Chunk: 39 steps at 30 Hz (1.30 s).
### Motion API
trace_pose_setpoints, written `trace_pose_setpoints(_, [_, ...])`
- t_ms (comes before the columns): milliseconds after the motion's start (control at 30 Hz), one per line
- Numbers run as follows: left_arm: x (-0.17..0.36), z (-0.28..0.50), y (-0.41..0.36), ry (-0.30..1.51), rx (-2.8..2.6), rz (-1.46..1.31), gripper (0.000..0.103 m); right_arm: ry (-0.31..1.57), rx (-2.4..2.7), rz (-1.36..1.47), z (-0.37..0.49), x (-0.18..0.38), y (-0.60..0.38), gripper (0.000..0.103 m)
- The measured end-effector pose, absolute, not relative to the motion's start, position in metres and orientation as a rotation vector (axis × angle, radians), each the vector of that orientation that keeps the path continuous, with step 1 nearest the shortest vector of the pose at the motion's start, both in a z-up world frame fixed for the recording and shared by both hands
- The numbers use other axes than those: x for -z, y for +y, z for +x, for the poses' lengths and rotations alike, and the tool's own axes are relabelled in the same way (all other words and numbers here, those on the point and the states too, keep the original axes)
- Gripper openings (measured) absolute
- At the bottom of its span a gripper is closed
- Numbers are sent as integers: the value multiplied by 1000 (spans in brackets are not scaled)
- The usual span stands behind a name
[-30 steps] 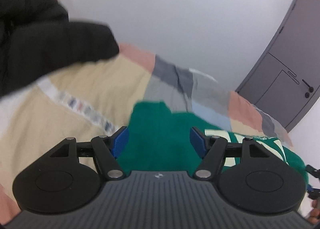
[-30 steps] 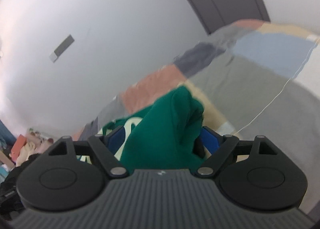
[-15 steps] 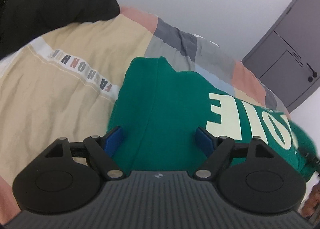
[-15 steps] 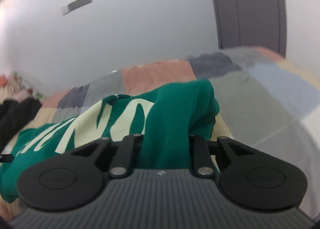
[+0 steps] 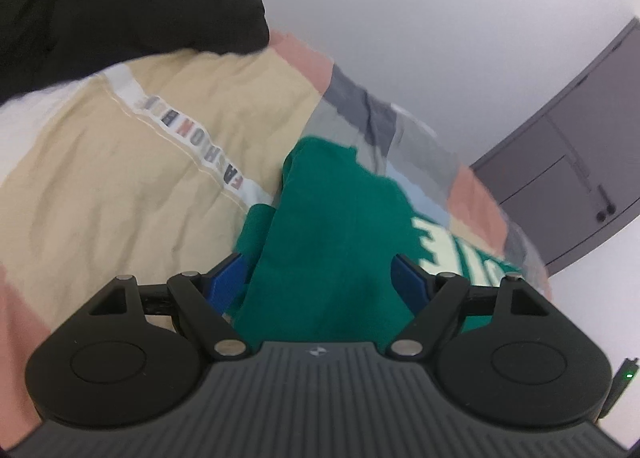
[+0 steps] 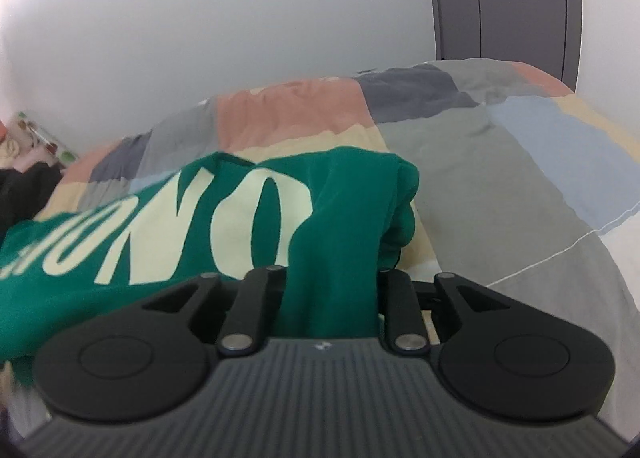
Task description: Fold large clothes
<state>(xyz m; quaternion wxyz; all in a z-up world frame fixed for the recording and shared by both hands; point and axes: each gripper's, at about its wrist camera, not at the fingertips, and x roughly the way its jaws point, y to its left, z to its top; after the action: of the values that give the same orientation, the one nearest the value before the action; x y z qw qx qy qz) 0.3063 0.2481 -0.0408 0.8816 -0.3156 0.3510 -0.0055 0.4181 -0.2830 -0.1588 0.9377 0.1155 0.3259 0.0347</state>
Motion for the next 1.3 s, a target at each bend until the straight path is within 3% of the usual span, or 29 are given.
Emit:
trace_pose_setpoints(100, [35,282,254,727,21,-752,83,654,-80,301,410,154,-288,26])
trace_pose_setpoints(200, [41,263,254,744,73,-905,84,674,-62,343,404,151,-290,36])
trace_pose_setpoints(333, [68,262,238,856,133,-1013,84,677,-67,434,395,149,-293,69])
trace_pose_setpoints(467, [103,269,226,928,147,-1158,84,673,-95,561,378,148,-300,70])
trace_pose_setpoints(600, [117,274,224,869,101,-1230,83,668,-82,559,372,149,-293,70])
trace_pose_setpoints(667, [117,275,227,819,39,-1220,80,684,-61,506,375,151,-285,69])
trace_pose_setpoints(700, [116,276,230,806,19,-1217,70,687,-54,487,377,153,-282,68])
trace_pose_setpoints(833, [108,278,235,760,4,-1199,34,679,-24,425,378,154,-274,47])
trace_pose_setpoints(933, [76,280,229,710,19,-1019,24,659,-32,396,375,150,-273,33])
trace_pose_setpoints(1067, [37,277,233,559,89,-936,17,592,-70,359,365,139,-273,20])
trace_pose_setpoints(1200, [33,291,243,515,91,-928,16,542,-106,347,360,133,-272,18])
trace_pose_setpoints(1300, [54,300,243,591,25,-904,16,583,-93,297,363,139,-264,18])
